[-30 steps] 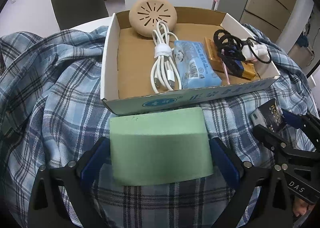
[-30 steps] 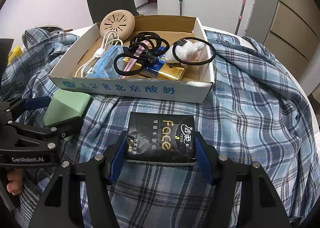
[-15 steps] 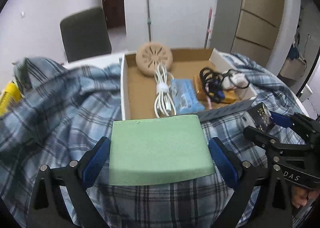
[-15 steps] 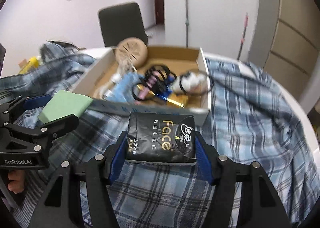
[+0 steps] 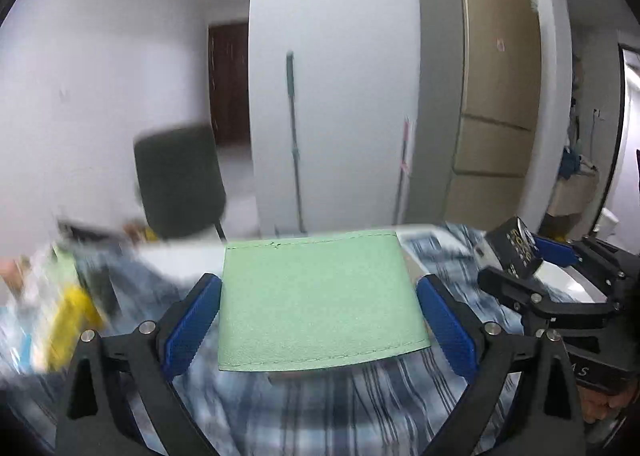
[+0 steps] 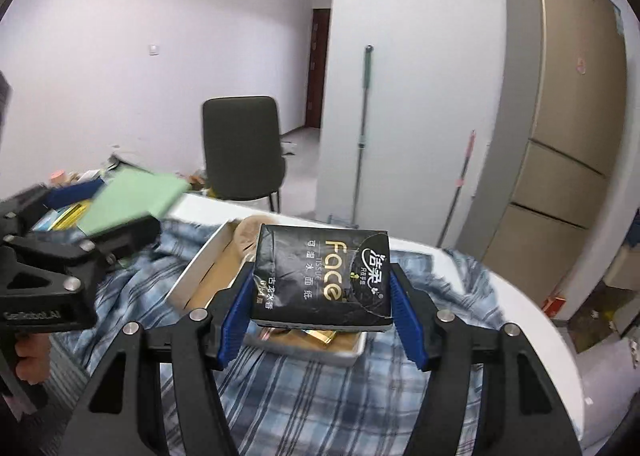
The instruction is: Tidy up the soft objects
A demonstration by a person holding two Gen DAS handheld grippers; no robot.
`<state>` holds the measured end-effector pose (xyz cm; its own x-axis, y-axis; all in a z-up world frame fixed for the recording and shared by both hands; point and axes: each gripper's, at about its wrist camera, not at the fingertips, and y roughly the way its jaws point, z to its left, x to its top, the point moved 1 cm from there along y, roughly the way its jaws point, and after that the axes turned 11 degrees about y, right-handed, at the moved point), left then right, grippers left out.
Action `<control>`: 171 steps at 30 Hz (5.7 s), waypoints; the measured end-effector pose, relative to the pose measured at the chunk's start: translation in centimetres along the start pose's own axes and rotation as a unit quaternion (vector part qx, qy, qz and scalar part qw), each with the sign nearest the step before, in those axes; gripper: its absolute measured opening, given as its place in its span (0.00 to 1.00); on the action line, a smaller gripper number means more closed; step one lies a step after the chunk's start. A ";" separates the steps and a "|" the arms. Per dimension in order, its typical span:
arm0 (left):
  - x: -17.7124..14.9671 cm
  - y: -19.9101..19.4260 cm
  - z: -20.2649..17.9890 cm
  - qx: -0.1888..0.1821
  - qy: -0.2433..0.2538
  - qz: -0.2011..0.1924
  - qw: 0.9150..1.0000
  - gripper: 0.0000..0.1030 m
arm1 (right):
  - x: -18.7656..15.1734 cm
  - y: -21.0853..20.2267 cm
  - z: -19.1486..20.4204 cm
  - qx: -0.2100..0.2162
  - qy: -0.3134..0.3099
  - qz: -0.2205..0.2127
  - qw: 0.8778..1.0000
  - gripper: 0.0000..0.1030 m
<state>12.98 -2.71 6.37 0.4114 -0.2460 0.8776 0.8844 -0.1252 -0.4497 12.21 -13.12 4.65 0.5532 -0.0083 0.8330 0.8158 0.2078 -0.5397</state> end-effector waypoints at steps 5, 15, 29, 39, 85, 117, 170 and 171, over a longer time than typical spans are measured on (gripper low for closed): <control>4.1 -0.2 0.8 0.010 0.002 -0.043 0.999 0.96 | 3.6 0.4 0.4 -0.018 0.004 0.002 1.000 0.60; 5.6 6.3 2.6 0.001 -0.041 -0.032 0.999 0.96 | 6.6 7.5 0.3 -0.020 0.041 0.019 0.999 0.60; -0.1 14.0 2.7 -0.020 -0.056 0.070 0.996 0.96 | 1.7 14.9 -0.9 0.016 0.045 0.079 0.996 0.61; -1.0 14.6 2.3 -0.027 -0.059 0.082 0.994 0.96 | 0.8 16.4 -2.1 0.015 0.059 0.096 0.993 0.90; 0.3 -9.6 2.0 0.006 -0.018 -0.201 0.979 1.00 | 6.2 -8.4 -2.3 -0.029 0.053 -0.208 0.976 1.00; -11.3 -5.6 0.7 0.029 -0.035 -0.158 0.986 1.00 | -7.7 -4.2 -2.5 -0.015 0.033 -0.172 0.984 1.00; -11.3 -5.6 0.9 0.036 -0.039 -0.141 0.989 1.00 | -7.9 -4.4 -1.9 -0.021 0.021 -0.171 0.985 1.00; -11.3 -5.6 0.9 0.036 -0.038 -0.142 0.989 1.00 | -7.9 -4.4 -1.9 -0.022 0.021 -0.171 0.985 1.00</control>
<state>3.55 1.61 -0.84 0.1579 -0.1372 0.9779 0.9789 -0.1086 -0.1733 4.58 -15.84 0.22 0.2499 -0.1120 0.9618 0.9617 0.1440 -0.2331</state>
